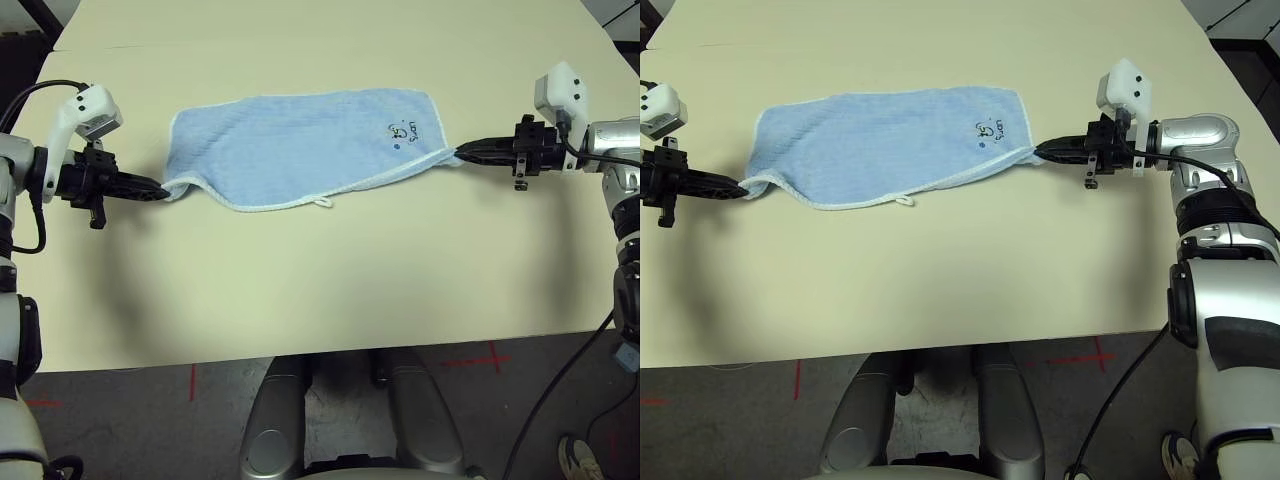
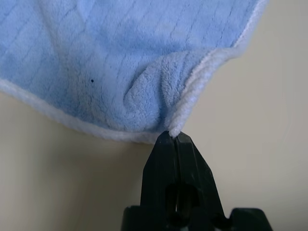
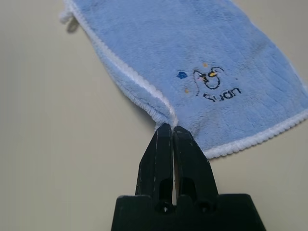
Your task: Fold the towel and set it aside.
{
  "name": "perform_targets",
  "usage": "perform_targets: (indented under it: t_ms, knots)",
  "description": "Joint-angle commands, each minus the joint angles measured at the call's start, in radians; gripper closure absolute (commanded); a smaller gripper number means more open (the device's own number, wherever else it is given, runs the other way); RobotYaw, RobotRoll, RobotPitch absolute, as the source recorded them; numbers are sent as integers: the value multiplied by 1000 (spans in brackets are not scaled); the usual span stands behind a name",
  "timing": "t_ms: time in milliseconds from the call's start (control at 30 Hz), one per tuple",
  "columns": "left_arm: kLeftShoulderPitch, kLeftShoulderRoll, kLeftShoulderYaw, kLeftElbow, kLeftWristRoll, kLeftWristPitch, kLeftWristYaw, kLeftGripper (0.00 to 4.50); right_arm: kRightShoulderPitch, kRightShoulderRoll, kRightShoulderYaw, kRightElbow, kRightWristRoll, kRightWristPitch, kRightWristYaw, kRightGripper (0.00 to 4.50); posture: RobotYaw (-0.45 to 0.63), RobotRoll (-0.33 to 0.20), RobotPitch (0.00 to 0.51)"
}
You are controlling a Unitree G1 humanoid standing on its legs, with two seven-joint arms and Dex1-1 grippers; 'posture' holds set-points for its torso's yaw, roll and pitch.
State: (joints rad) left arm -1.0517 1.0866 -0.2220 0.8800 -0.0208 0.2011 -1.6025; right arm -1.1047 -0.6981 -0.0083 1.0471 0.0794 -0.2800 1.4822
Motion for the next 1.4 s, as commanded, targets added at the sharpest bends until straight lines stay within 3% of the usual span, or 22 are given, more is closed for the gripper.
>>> perform_targets:
  t_ms: [33, 300, 800, 1067, 1400]
  knots:
    - [24, 73, -77, -8, -18, -37, -12, 4473, 39, -43, 14, -28, -7, -52, 63, 4500, 60, 0, 317]
    - [32, 200, -278, -50, -105, -89, -12, 4473, 159, -137, 143, -174, 117, -67, 132, 4500, 63, 0, 320]
    - [-13, 296, -525, -117, -220, -137, -12, 4473, 315, -287, 301, -464, 341, 7, 132, 4500, 52, 0, 320]
    - [24, 383, -616, -211, -315, -113, -12, 4473, 354, -334, 365, -520, 377, -8, 132, 4500, 58, 0, 325]
    - [27, 407, -645, -264, -352, -97, -12, 4473, 362, -366, 429, -486, 367, -73, 132, 4500, 59, 0, 324]
